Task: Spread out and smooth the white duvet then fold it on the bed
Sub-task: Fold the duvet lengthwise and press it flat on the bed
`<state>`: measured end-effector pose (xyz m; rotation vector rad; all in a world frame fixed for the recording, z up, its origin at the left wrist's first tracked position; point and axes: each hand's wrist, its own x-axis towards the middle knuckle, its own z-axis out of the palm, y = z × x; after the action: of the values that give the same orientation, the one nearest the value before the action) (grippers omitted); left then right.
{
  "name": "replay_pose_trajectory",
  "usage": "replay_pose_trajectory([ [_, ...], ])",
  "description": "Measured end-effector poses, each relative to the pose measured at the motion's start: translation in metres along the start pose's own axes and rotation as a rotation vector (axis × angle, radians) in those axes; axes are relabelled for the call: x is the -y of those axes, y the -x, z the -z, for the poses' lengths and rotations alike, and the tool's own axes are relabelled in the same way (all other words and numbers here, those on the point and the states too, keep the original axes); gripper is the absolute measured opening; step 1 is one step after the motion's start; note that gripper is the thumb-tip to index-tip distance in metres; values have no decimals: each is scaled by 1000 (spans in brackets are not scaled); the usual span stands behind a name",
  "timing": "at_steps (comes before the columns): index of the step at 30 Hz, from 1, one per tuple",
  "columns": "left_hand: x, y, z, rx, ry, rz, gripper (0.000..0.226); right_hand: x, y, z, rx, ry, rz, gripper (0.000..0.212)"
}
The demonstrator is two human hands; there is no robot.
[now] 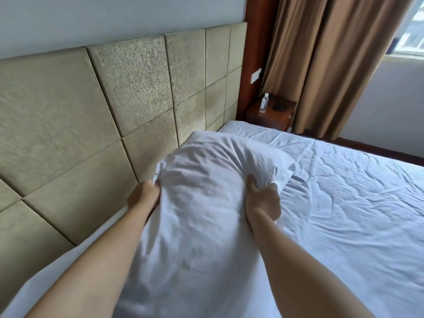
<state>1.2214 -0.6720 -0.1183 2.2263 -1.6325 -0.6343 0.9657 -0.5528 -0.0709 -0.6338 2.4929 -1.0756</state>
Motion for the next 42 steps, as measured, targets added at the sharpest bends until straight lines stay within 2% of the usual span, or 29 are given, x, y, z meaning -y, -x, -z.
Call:
replay_pose_trajectory([
  [4, -35, 37, 19, 4, -30, -80, 49, -5, -12, 38, -78, -4, 54, 61],
  [6, -40, 61, 8, 72, -61, -134, 49, -28, -18, 48, -30, 59, -17, 65],
  [9, -23, 91, -9, 124, -265, -141, 57, -64, -11, 38, 63, 282, -108, 82],
  [11, -11, 104, -15, 108, -328, -123, 60, -74, 2, 29, 81, 363, 0, 81],
  [13, -7, 113, -16, 91, -321, -172, 56, -69, 11, 27, 105, 413, 212, 71],
  [16, -1, 127, -20, 154, -327, -244, 52, -61, 22, 25, 224, 468, 524, 62],
  [18, 7, 142, -23, 234, -322, -239, 52, -65, 32, 21, 293, 491, 586, 64],
  [20, 15, 158, -25, 280, -323, -221, 52, -70, 43, 15, 283, 521, 563, 65],
  [22, 17, 166, -25, 278, -296, -226, 52, -60, 56, 10, 269, 509, 565, 64],
  [24, 16, 161, -16, 210, -177, -242, 48, -38, 67, -2, 295, 500, 671, 57],
  [27, 21, 132, 8, 64, 35, -164, 37, 3, 78, -26, 419, 553, 863, 51],
  [31, 51, 76, 29, 4, 42, -2, 36, 53, 87, -83, 567, 639, 1043, 50],
  [34, 73, 36, 17, 9, 48, 83, 45, 75, 90, -144, 601, 748, 1105, 46],
  [38, 92, -3, -22, 29, 30, 182, 45, 79, 78, -216, 658, 992, 1123, 41],
  [42, 109, -33, -59, 162, 45, 290, 46, 84, 56, -280, 752, 1195, 1092, 43],
])
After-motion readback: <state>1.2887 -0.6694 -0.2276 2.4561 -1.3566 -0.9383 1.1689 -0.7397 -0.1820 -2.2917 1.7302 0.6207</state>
